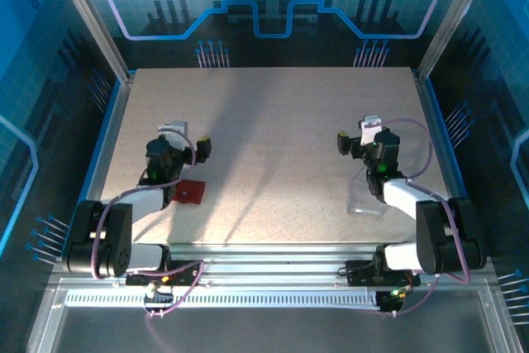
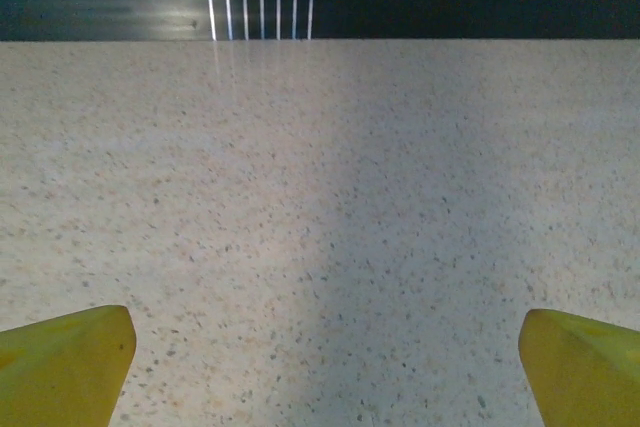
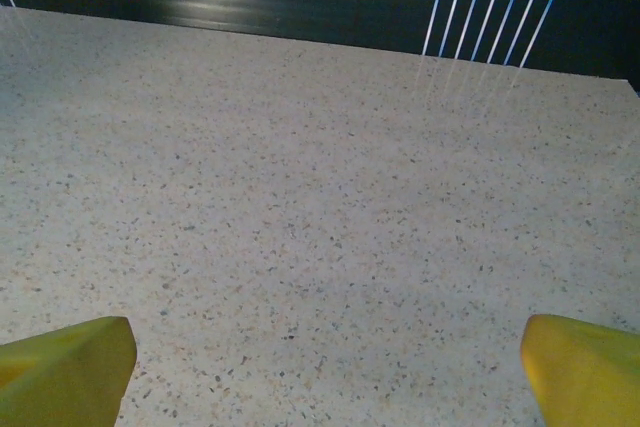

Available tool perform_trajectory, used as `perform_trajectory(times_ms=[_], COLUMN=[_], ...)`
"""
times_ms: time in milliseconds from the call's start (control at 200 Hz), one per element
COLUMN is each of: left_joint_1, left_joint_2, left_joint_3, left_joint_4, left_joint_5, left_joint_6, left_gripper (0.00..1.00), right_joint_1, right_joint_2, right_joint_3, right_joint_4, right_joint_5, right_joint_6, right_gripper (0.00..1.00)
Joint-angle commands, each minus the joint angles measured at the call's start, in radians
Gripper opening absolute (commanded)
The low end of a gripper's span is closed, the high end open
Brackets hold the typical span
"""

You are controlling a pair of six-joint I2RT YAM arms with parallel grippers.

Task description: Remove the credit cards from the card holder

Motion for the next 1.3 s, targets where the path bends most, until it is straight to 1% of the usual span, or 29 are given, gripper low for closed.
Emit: perform_trajectory(times_ms=[0, 60, 160, 245, 365, 435, 495, 525, 585, 655, 760, 855, 921, 1081, 1136, 1221, 1291], left_joint_1=[-0.006, -0.006, -0.005, -0.004, -0.005, -0.005, -0.004, -0.005, -0.004, -0.005, -0.003, 0.020, 0.032, 0.039, 0.049, 0.059, 0.061], left_joint_2=[-0.084, -0.115, -0.153, -0.171, -0.151, -0.120, -0.098, -0.089, -0.071, -0.049, -0.018, 0.022, 0.048, 0.100, 0.113, 0.123, 0.120], left_joint_3=[0.074, 0.113, 0.188, 0.258, 0.392, 0.476, 0.531, 0.555, 0.606, 0.670, 0.745, 0.799, 0.813, 0.777, 0.758, 0.747, 0.739], left_joint_4=[-0.178, -0.265, -0.436, -0.576, -0.816, -0.941, -1.007, -1.035, -1.088, -1.154, -1.221, -1.258, -1.259, -1.197, -1.182, -1.186, -1.188], left_joint_5=[-0.062, -0.090, -0.174, -0.189, -0.165, -0.140, -0.113, -0.103, -0.074, -0.028, 0.030, 0.155, 0.214, 0.212, 0.216, 0.228, 0.213], left_joint_6=[-0.023, -0.053, -0.122, -0.155, -0.182, -0.183, -0.191, -0.200, -0.211, -0.206, -0.186, -0.188, -0.182, -0.151, -0.160, -0.157, -0.144], left_gripper=[1.00, 0.99, 0.99, 0.99, 0.99, 0.99, 0.99, 0.99, 0.99, 0.99, 0.99, 0.99, 0.99, 0.99, 0.99, 0.99, 0.99], right_joint_1=[0.015, 0.014, 0.010, -0.019, -0.100, -0.158, -0.207, -0.232, -0.281, -0.336, -0.409, -0.453, -0.470, -0.475, -0.475, -0.476, -0.476], right_joint_2=[-0.058, -0.081, -0.113, -0.127, -0.134, -0.140, -0.148, -0.151, -0.155, -0.154, -0.160, -0.162, -0.165, -0.164, -0.155, -0.148, -0.151], right_joint_3=[0.079, 0.118, 0.169, 0.221, 0.275, 0.285, 0.283, 0.279, 0.272, 0.268, 0.234, 0.210, 0.196, 0.158, 0.151, 0.136, 0.123], right_joint_4=[-0.257, -0.377, -0.545, -0.691, -0.868, -0.931, -0.968, -0.985, -1.012, -1.054, -1.065, -1.071, -1.069, -1.045, -1.037, -1.027, -1.019], right_joint_5=[0.014, 0.020, 0.031, 0.008, -0.068, -0.130, -0.171, -0.188, -0.235, -0.263, -0.312, -0.338, -0.337, -0.332, -0.336, -0.339, -0.339], right_joint_6=[0.046, 0.078, 0.143, 0.212, 0.314, 0.362, 0.385, 0.393, 0.391, 0.391, 0.372, 0.360, 0.360, 0.355, 0.355, 0.354, 0.356], right_gripper=[1.00, 1.00, 1.00, 0.99, 0.96, 0.94, 0.92, 0.89, 0.79, 0.77, 0.72, 0.68, 0.61, 0.51, 0.46, 0.45, 0.43])
